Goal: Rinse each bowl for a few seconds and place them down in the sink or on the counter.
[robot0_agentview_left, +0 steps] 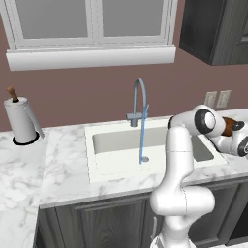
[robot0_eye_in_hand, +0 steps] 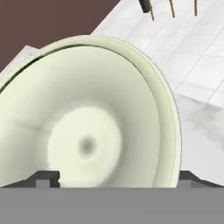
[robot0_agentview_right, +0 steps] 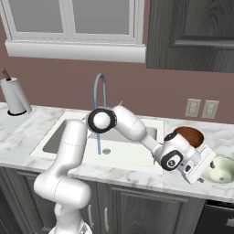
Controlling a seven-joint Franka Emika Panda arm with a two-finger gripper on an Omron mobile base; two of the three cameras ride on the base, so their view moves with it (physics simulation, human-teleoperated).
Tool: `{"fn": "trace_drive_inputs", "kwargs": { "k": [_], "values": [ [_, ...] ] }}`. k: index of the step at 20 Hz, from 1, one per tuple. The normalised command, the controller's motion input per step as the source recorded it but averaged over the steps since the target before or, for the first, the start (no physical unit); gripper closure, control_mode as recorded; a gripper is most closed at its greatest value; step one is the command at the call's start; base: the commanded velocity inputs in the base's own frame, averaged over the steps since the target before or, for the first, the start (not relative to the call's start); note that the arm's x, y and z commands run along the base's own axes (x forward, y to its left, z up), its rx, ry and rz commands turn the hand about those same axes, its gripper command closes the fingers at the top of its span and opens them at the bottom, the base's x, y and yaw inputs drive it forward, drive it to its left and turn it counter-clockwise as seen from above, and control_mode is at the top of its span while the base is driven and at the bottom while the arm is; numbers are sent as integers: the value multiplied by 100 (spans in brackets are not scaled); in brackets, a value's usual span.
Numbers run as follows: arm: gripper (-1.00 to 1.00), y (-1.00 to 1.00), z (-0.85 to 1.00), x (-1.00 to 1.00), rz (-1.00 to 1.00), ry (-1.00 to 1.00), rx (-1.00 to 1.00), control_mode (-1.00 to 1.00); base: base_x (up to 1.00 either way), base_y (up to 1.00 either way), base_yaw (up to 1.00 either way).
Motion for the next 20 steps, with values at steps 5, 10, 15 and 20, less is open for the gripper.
{"fn": "trace_drive_inputs", "kwargs": {
  "k": [5, 10, 15, 20],
  "values": [
    [-100, 0, 48, -12, 0, -7, 0, -100, 0, 0, 0],
    [-100, 12, 58, -16, 0, -9, 0, -100, 0, 0, 0],
    [-100, 19, 51, -17, 0, -10, 0, -100, 0, 0, 0],
    [-100, 26, 50, -31, 0, -12, 0, -100, 0, 0, 0]
  ]
}}
